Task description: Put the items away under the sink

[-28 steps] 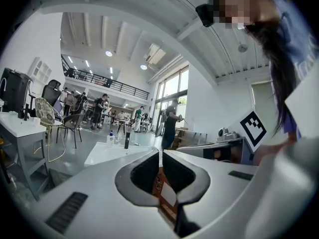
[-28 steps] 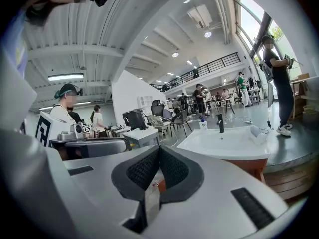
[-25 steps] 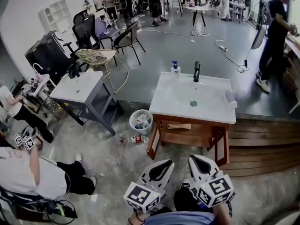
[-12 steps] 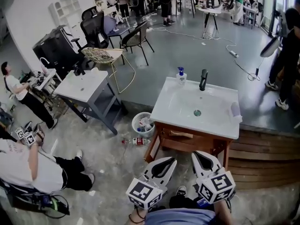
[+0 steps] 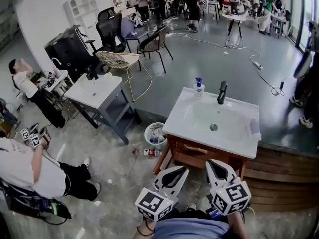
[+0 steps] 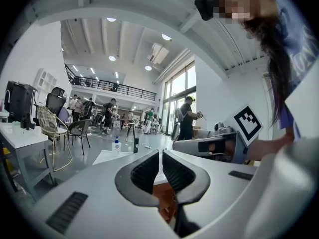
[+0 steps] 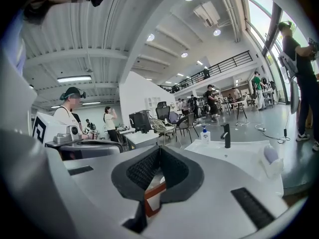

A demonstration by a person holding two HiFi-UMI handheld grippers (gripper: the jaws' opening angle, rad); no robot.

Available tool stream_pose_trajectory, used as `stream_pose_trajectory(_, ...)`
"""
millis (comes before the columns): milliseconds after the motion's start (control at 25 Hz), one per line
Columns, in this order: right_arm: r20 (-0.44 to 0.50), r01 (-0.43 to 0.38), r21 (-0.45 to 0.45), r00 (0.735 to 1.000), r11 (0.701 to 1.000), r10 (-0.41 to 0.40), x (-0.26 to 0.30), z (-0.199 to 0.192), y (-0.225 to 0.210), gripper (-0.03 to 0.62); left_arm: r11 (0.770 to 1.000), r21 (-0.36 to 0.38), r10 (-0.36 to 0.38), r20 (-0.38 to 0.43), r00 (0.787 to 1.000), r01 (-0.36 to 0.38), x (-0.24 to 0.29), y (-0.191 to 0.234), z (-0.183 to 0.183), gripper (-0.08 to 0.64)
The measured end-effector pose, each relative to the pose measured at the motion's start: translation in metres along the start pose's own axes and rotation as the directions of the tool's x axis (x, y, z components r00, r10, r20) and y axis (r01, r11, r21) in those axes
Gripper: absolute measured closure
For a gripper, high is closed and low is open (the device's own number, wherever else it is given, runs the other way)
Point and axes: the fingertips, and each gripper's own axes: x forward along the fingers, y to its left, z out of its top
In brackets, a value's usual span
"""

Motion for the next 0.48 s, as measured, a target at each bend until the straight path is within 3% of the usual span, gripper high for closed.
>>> stream_pose_trajectory(480, -0.036, -0.045, 0.003, 0.998, 0.999, 0.045, 0.027, -0.010, -0.009, 0.575, 0.999, 0.009, 0.054, -0.033, 0.998, -0.053, 0.013, 0.025, -0.007, 0.541)
